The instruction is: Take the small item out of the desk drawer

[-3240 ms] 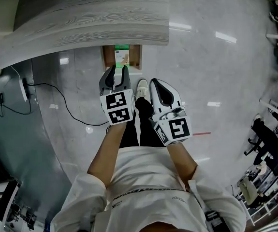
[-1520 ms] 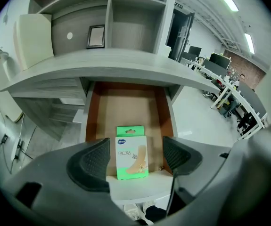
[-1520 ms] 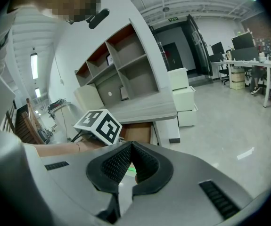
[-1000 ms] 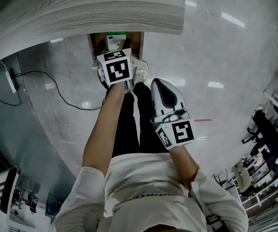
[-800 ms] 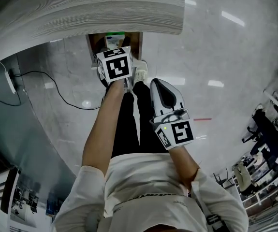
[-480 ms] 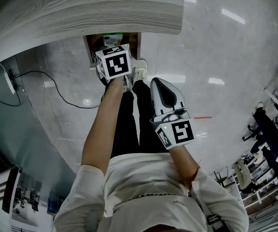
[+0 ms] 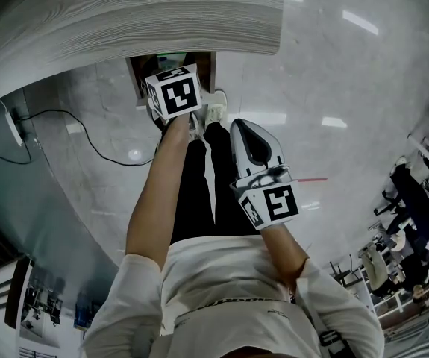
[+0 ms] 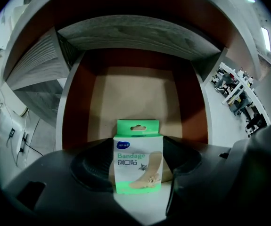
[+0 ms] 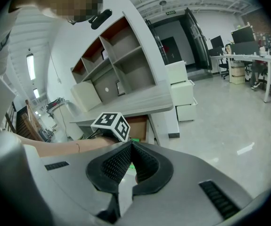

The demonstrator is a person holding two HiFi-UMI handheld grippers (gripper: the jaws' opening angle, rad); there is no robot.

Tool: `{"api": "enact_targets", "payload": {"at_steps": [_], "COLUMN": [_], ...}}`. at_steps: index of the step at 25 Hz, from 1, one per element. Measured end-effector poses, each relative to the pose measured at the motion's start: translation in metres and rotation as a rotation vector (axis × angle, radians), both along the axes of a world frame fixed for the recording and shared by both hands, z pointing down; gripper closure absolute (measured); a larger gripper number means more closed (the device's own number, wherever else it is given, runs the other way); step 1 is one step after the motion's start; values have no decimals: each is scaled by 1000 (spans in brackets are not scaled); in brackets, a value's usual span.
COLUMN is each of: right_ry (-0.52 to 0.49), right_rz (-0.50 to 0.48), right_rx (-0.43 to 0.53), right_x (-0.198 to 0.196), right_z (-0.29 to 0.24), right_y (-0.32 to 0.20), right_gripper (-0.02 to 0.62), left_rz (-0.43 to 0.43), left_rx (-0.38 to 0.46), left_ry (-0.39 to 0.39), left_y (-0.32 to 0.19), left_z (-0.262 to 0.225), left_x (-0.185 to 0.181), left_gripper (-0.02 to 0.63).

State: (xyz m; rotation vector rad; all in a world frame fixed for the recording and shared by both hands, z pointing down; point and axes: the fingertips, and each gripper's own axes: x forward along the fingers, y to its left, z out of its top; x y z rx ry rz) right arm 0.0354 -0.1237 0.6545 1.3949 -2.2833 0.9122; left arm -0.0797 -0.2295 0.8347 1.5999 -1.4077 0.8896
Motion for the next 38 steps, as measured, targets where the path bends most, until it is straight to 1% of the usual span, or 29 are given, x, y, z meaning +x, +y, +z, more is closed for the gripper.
{"api": "enact_targets", "payload": {"at_steps": [6, 19, 29, 38], "right_ry": [-3, 8, 7, 16], "right_rz": [-4, 11, 14, 25], "right_rx": [2, 25, 66, 109], "right_x": [-2, 0, 2, 0], "right_z": [0, -13, -33, -67], "right_y": [1, 8, 14, 11], "right_gripper": [565, 565, 565, 565], "left_rz": [1, 8, 24, 42], "left_rx": [1, 27, 75, 111], "left_ry": [6, 19, 25, 37], "left_y": [2, 10, 19, 29], "left_z": [-2, -20, -49, -93], "left_x": [1, -2, 0, 0], "left_gripper": [279, 281, 281, 281]}}
